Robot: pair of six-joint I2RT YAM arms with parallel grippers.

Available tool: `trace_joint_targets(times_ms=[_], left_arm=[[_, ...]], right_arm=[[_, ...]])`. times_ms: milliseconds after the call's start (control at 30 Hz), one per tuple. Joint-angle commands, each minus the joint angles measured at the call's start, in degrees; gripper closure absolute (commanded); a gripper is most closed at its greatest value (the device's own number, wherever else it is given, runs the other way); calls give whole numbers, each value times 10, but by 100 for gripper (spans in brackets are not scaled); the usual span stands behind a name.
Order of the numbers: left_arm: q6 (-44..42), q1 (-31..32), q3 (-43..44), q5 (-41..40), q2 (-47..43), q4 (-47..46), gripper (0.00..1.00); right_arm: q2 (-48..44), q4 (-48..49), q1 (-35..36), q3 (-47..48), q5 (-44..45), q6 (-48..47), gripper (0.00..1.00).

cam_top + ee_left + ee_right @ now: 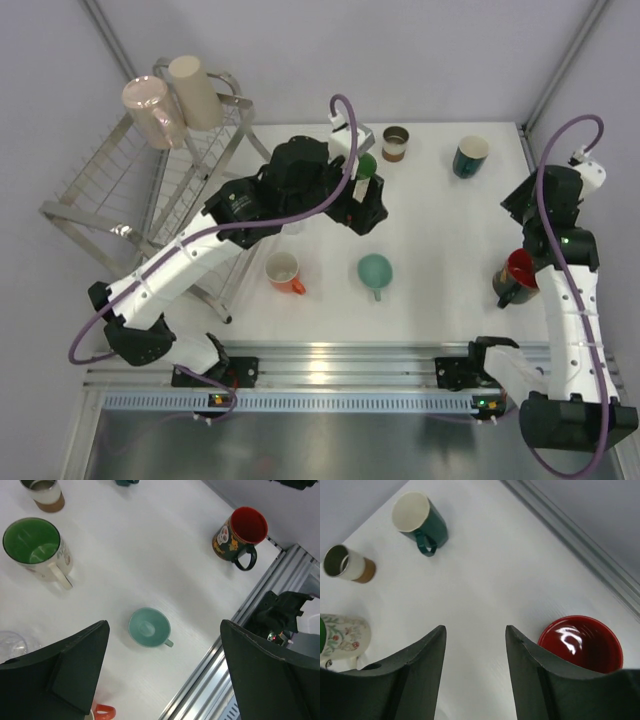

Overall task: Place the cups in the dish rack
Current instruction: Grab a cup with the right arm

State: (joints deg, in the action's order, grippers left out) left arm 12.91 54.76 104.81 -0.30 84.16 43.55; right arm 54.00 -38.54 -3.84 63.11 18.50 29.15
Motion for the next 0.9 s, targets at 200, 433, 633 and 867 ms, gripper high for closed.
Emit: trace_joint_targets(times_ms=[200,433,633,867], left_arm=[[-2,-4,-108,27,-118,-121,2],[-3,-3,-125,10,-141,-122,2],[-7,-4,-121,-13,-145,-121,2],[-3,-4,-103,-46,-153,-123,2]], right_arm=[[-7,28,-19,-33,-259,-89,47],[85,95,162,-42,-262,-83,44],[173,107,284,-16,-239,-108,42],[247,110,323,7,-248,-151,42]])
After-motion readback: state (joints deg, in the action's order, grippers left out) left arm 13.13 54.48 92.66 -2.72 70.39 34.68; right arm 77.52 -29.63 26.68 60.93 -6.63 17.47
